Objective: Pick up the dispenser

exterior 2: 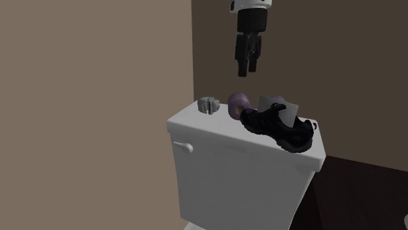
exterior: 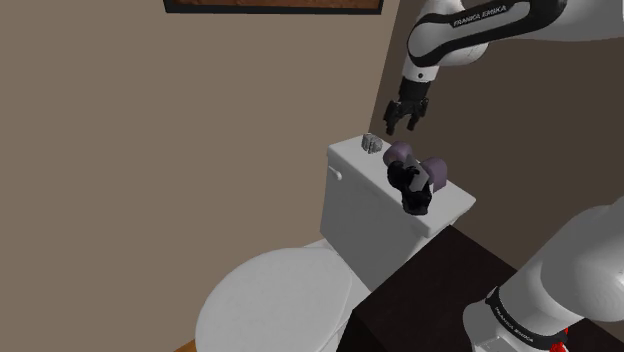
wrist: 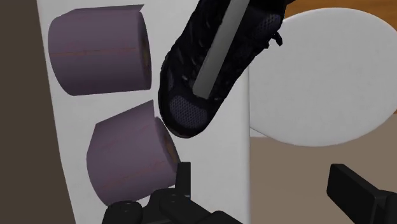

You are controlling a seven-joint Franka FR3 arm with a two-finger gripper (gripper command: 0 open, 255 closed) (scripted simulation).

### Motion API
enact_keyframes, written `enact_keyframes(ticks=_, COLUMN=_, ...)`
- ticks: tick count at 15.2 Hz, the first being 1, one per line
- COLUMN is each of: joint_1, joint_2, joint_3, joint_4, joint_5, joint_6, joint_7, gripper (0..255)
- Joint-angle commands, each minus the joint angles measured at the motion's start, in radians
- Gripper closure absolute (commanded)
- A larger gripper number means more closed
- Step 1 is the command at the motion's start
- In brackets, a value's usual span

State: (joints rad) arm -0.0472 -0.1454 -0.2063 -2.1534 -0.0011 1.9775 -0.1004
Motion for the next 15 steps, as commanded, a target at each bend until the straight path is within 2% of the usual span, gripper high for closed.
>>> enact_keyframes(ticks=1, joint_1=-0.003, joint_2=0.086, joint_3=-0.01, joint_4=0.06, joint_5=0.011, joint_6=0.015, joint_7=-0.02, gripper=0)
enact_keyframes(ticks=9, joint_1=-0.044, joint_2=0.42, joint_3=-0.033, joint_4=0.344, joint_5=0.065, joint_6=0.022, joint_7=-0.102, gripper=0)
enact_keyframes(ticks=15, joint_1=-0.096, joint_2=0.684, joint_3=-0.029, joint_4=0.63, joint_5=0.101, joint_6=-0.029, joint_7=-0.143, gripper=0)
